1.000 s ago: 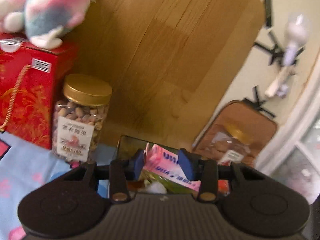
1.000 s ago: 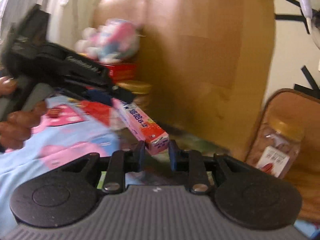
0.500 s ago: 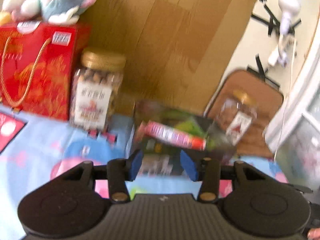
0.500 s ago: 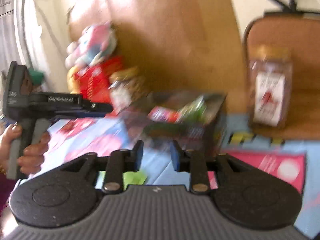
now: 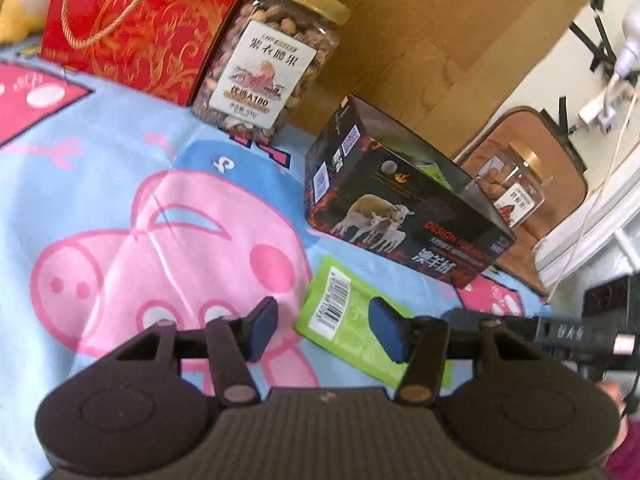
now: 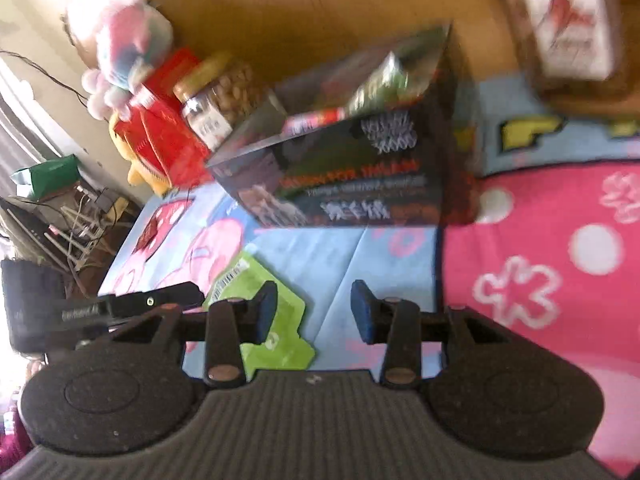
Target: Organize snacks
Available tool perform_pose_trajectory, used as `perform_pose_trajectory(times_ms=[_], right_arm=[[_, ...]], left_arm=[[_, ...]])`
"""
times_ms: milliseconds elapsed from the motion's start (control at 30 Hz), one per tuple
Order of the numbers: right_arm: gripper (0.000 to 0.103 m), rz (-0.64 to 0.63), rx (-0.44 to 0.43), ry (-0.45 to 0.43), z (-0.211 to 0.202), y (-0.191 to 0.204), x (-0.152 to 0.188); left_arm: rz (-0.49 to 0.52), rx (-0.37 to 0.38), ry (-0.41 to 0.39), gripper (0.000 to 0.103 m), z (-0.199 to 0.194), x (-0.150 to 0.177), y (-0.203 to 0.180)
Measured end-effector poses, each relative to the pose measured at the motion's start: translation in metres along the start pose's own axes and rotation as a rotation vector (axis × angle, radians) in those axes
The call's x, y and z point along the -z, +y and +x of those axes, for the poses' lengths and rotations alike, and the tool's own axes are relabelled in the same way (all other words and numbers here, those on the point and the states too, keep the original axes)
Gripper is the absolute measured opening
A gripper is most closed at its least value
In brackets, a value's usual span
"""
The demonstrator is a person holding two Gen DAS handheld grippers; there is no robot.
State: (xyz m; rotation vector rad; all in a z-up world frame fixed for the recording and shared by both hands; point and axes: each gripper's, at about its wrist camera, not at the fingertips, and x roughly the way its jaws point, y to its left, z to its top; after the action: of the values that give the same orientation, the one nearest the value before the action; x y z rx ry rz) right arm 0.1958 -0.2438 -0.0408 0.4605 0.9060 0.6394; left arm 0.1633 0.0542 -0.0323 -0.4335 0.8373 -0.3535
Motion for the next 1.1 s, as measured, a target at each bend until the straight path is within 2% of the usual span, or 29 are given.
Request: perform_pose_trajectory(times_ms=[167,300,367,467,500,600,667,800,833,900,933,1100], right_arm=[[0.044,0.08,-0.144,0.069,0.017,0.004,0.012],[0.043,0.134,-0.169,0.044,0.009,0.0,0.022],[0.035,0.109,-0.142,0.03,0.007,0.004,0.024],[0.034,0.053,-0.099,0.021,0.003,0.016,0.029],[0.034,0.064,-0.126,0.03,0.002,0.016,0.03],[0.03,0.106,-0.278,0.058,-0.004,0.011,0.035],[0.03,0.052,-0.297,0.103,-0.006,0.024,0.047],[0.031,-0.111,-0.216,0.19,0.005,0.06,0.08],[0.03,-0.181,-0.157,0.171,0.004,0.071,0.086],[0.033,-0.32,-0.025,0.073,-0.006,0.094,0.097],[0.033,-0.355,0.007,0.033,-0.011,0.101,0.1],[0.033,-0.357,0.05,-0.079,-0.038,0.111,0.121]], left_arm=[[0.026,-0.021,-0.013,0.048,0.001,-0.002,-0.002],[-0.018,0.031,-0.013,0.052,0.0,-0.003,0.008],[-0.023,0.04,-0.015,0.052,0.0,-0.003,0.009],[-0.038,0.025,-0.017,0.052,-0.001,-0.003,0.009],[-0.047,0.021,-0.012,0.052,-0.002,-0.004,0.009],[-0.071,-0.001,0.003,0.052,-0.012,-0.003,0.014],[-0.037,-0.025,0.008,0.052,-0.021,0.005,0.013],[0.119,-0.163,-0.009,0.052,-0.041,0.03,-0.005],[0.141,-0.188,-0.014,0.052,-0.045,0.035,-0.008],[0.16,-0.223,-0.027,0.052,-0.054,0.041,-0.009],[0.157,-0.232,-0.035,0.052,-0.06,0.043,-0.009],[0.156,-0.258,-0.093,0.052,-0.084,0.053,-0.008]])
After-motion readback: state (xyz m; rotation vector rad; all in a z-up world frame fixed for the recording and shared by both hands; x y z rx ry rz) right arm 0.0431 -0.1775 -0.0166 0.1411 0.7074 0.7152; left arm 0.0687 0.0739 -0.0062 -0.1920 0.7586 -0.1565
